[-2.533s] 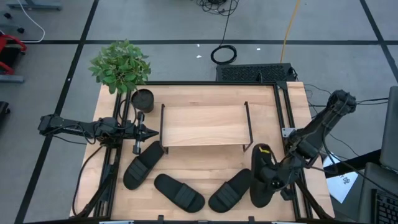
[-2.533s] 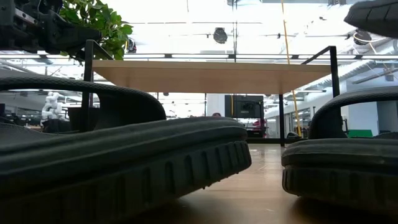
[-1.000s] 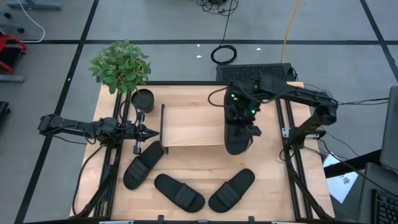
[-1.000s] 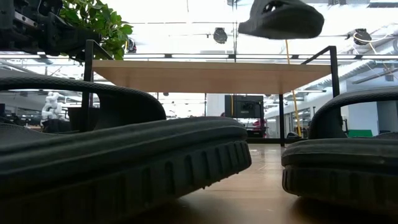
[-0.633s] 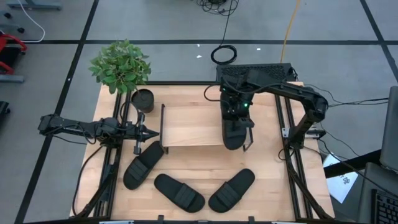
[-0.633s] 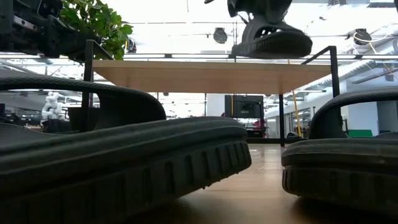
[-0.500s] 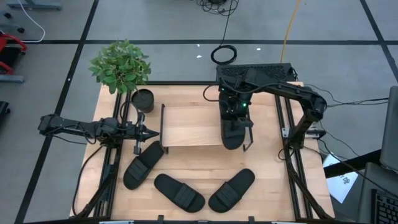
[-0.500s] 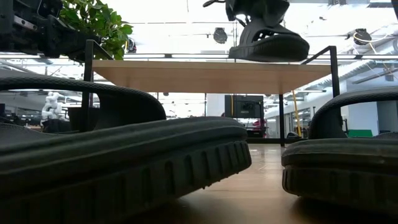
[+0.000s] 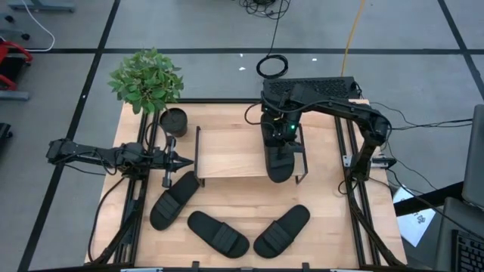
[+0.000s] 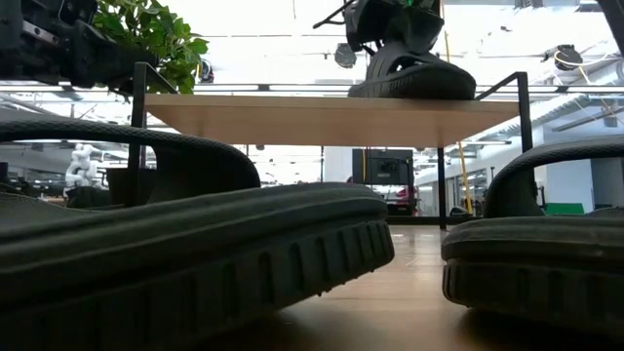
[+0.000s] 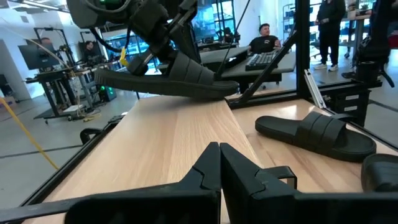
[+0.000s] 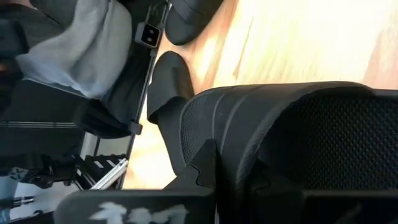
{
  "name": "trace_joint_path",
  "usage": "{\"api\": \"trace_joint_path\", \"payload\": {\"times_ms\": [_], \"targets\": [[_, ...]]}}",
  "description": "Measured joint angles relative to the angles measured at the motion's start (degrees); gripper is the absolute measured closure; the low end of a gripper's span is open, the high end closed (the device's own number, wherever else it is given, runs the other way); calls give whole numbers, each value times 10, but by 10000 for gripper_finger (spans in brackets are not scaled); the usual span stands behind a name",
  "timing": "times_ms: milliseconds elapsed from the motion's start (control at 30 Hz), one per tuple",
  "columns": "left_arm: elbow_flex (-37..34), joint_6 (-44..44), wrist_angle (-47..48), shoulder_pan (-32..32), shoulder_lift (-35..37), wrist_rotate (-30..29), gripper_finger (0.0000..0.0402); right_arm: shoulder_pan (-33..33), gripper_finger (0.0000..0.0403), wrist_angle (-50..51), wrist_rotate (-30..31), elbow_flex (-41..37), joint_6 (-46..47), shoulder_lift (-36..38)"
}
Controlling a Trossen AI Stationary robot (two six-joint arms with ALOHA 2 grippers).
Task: Pick and place slides into the shelf
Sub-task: Put the black slide on the shelf
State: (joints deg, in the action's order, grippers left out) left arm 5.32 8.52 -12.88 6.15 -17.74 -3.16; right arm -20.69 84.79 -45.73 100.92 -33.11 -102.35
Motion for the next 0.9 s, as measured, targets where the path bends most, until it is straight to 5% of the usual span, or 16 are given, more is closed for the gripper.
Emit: {"api": "trace_joint_path", "payload": {"times_ms": [900], "targets": [[0, 0, -2, 0, 0, 0, 394, -21, 384, -81, -4, -57, 124, 2]]}}
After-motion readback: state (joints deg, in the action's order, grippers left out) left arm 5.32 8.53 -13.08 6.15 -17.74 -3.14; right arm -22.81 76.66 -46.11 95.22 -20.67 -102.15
